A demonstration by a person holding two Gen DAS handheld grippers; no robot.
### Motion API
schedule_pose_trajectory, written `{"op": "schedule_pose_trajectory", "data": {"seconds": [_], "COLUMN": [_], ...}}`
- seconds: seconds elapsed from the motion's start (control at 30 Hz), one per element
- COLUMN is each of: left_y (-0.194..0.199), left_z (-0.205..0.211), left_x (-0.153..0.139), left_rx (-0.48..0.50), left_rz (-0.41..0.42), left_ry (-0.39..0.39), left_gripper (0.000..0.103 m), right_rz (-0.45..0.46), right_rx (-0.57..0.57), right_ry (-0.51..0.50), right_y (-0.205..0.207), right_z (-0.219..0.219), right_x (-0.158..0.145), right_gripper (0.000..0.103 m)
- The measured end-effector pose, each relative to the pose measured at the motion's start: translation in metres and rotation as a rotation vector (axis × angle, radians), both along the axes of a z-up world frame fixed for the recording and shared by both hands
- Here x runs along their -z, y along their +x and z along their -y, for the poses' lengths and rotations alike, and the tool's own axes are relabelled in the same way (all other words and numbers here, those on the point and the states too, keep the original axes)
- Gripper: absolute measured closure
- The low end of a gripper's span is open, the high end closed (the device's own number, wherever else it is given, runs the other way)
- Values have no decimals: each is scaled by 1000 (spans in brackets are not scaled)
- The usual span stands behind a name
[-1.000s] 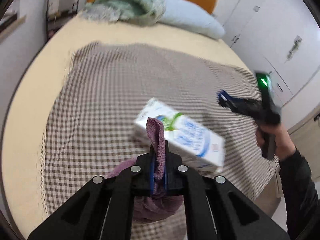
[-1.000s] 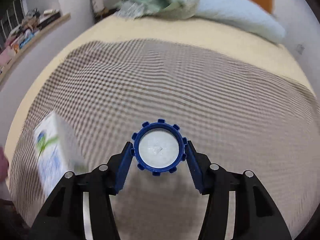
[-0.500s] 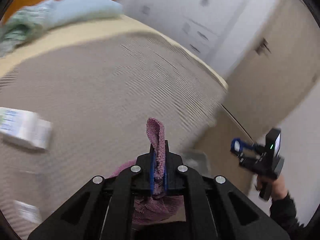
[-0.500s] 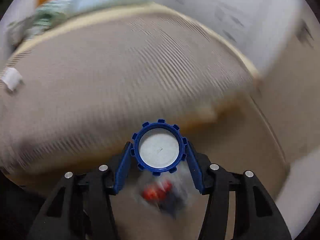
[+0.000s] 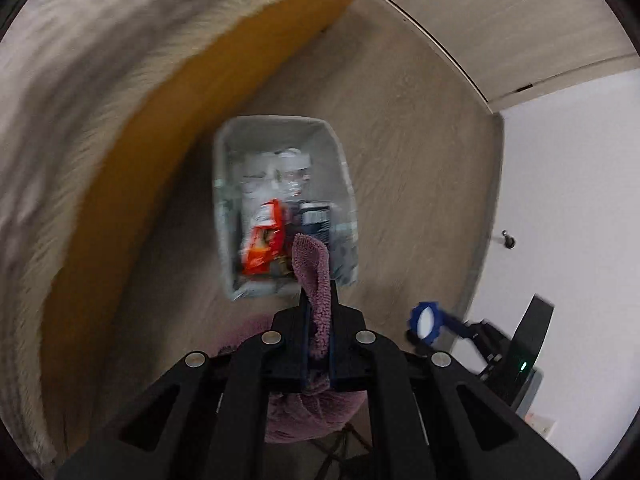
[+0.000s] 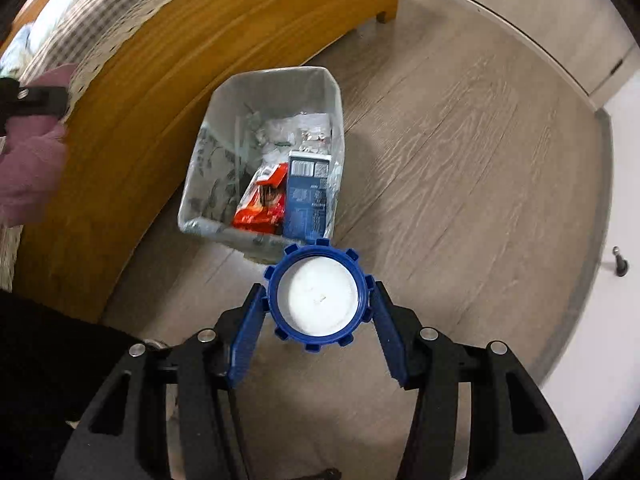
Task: Collect trash
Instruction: 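Carry the cap and cloth to the wastebasket and open both tools over it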
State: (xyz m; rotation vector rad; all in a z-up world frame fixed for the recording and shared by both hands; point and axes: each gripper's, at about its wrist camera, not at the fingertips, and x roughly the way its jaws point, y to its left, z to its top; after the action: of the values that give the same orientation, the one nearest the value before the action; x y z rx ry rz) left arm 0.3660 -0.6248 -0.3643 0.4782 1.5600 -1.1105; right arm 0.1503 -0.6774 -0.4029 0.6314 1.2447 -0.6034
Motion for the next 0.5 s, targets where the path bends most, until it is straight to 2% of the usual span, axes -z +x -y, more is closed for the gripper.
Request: {"op": "schedule_pose_trajectory", "data": {"seconds": [0.07, 0.17, 0.23, 0.27, 0.33, 0.37, 0.43, 0.5], "left_y": [2, 4, 11, 10, 6, 5, 5, 10], "left_z": [21, 48, 57, 60, 62, 62, 61, 58], "left_x": [18, 72, 111, 125, 147, 156, 163, 157], "left_rx": [13, 36, -7, 3, 23, 21, 40, 60], "left_rz": [17, 2, 11, 9, -6, -11, -20, -19], "left_ry": [18, 113, 169, 201, 231, 250, 307, 349], "left_gripper": [97, 97, 97, 92, 70, 55, 53, 53], "right_rz": [5, 24, 31, 37, 44, 49, 48, 44], "right_rx": [4, 12, 21, 27, 39, 39, 33, 20], "right_ry": [3, 10, 12, 21, 25, 36, 44, 52], "right_y": [6, 6, 9, 14, 14, 18, 23, 31], "right_z": [7, 18, 25, 29, 33, 35, 38, 40], "right_x": [10, 22, 28, 31, 29, 32, 32, 36], "right_gripper": [51, 51, 50, 51, 51, 50, 50, 50]}}
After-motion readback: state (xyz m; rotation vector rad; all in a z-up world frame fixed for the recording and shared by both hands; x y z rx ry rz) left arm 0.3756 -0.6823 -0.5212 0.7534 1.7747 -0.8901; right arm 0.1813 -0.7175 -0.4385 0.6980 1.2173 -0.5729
